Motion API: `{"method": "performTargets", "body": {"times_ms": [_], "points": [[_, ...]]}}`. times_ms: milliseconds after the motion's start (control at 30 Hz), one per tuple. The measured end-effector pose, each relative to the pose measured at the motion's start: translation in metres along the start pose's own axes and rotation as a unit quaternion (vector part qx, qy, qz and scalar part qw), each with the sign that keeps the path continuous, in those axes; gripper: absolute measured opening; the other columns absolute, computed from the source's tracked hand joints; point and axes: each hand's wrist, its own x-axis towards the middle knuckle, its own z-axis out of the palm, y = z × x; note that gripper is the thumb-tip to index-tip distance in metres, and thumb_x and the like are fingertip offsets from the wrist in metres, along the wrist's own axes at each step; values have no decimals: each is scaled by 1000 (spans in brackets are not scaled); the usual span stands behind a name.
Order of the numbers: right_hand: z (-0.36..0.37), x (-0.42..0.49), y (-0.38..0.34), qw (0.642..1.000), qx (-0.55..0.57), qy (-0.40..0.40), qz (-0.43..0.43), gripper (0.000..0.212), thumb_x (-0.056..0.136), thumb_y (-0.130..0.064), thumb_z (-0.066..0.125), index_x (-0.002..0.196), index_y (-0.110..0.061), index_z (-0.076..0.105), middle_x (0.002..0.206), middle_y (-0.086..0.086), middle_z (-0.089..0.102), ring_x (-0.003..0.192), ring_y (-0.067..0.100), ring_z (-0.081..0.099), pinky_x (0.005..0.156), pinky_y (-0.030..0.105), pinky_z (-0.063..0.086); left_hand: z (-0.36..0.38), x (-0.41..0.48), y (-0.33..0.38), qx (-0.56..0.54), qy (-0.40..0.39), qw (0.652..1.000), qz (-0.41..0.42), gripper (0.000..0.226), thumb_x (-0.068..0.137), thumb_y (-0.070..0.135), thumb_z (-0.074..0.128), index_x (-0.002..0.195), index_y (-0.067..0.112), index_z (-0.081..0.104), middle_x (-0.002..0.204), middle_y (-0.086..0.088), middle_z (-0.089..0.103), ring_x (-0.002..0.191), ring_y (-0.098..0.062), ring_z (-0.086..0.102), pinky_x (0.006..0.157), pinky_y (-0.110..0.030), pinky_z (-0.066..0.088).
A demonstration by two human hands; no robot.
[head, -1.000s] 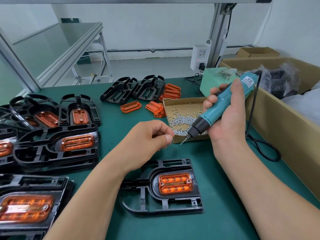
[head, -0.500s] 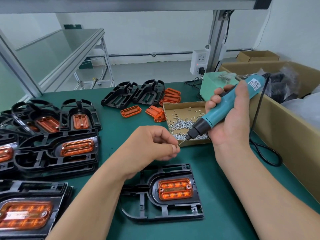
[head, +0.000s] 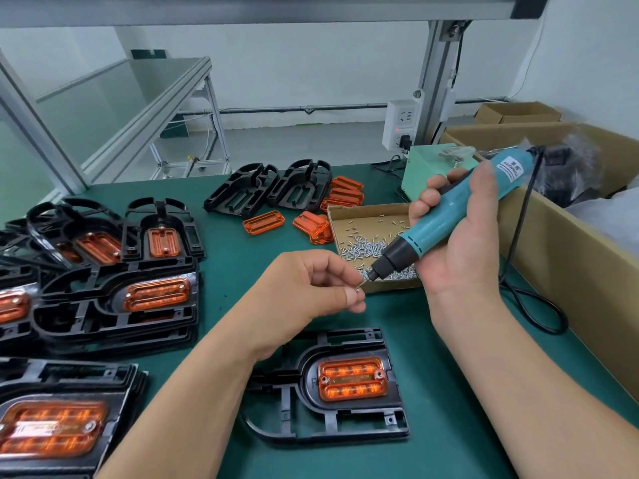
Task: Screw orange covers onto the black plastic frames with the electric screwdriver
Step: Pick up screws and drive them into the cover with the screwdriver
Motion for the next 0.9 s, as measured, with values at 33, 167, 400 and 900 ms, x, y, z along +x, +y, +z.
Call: {"method": "performTargets", "body": {"times_ms": [33,167,400,900], "points": [[0,0,-1,1000,2,2,0,26,106,-40,62,103,-15,57,87,3,64,68,13,59,65,26,53,0,0,0,-1,0,1000,-1,13,93,6,78,102,16,75,94,-9,81,96,-24,78,86,-30,60],[-2,2,-3,1000,14,12,-3,27,105,-40,64,102,-14,57,87,4,64,69,14,59,67,26,53,-1,0,2,-8,2,1000,-1,13,93,7,77,103,14,74,95,-9,81,98,-30,77,84,-30,59],[-1,1,-1,1000,9,10,-2,27,105,-40,64,103,-14,57,87,4,64,69,14,60,67,27,53,-2,0,-1,2,1,1000,5,13,93,5,77,104,12,74,94,-9,81,96,-24,78,90,-31,59],[2,-1,-2,1000,12,24,-7,27,105,-40,63,103,-14,56,86,5,63,70,14,59,67,27,53,-2,0,-2,-23,17,1000,-8,13,94,2,75,104,10,74,97,-11,81,98,-24,79,95,-41,57]]}}
